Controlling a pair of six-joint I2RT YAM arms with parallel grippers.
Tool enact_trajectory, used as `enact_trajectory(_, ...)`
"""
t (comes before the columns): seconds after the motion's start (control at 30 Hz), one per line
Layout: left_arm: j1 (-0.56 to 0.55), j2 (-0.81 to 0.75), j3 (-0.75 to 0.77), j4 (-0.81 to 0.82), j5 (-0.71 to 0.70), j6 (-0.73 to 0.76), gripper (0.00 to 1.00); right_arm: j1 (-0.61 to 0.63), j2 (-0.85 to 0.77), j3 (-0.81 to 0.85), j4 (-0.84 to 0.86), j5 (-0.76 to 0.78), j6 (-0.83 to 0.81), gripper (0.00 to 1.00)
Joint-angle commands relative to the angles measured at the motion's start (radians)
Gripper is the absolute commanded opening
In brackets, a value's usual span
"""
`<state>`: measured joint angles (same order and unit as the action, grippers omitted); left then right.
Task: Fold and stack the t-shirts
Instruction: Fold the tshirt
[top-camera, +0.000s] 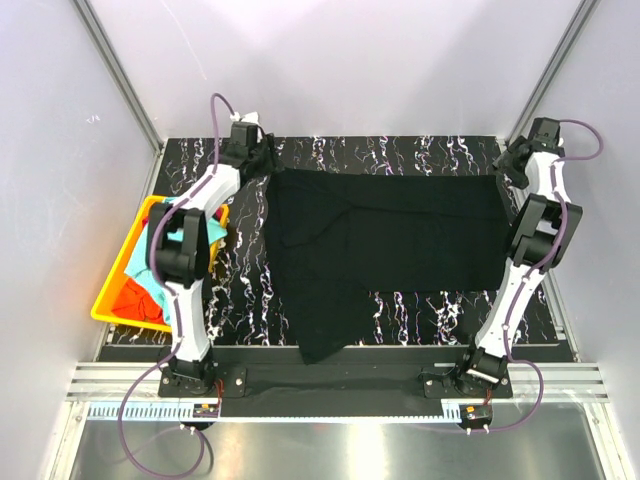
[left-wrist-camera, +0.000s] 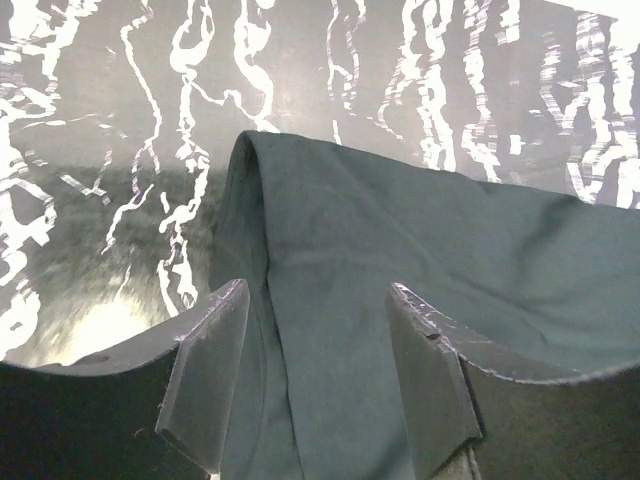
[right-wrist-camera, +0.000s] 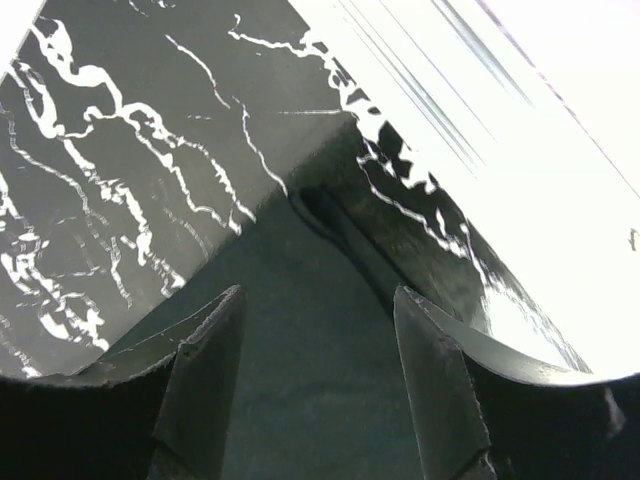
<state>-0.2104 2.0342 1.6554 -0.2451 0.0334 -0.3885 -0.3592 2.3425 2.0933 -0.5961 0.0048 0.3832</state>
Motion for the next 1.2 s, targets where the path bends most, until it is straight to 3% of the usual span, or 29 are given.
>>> enact_trajectory(0.0,0.006,0.078,0.090,0.056,-0.018,0.002,0.61,-0.001,0.058,0.091,-0.002,-0.028,-0.038,0.67)
enact_trajectory(0.23,0.032,0.172,0.112,0.133,0.057,-0.111,0.52,0.000,0.170,0.232,-0.014,-0.081,-0.037,0.61)
enact_trajectory(0.57,0.042,0.233,0.132,0.159,0.145,-0.167,0.40,0.009,0.227,0.266,-0.018,-0.083,-0.040,0.50)
enact_trajectory(1.17,0.045,0.273,0.145,0.181,0.148,-0.214,0.43,0.008,0.250,0.297,-0.018,-0.149,-0.053,0.39)
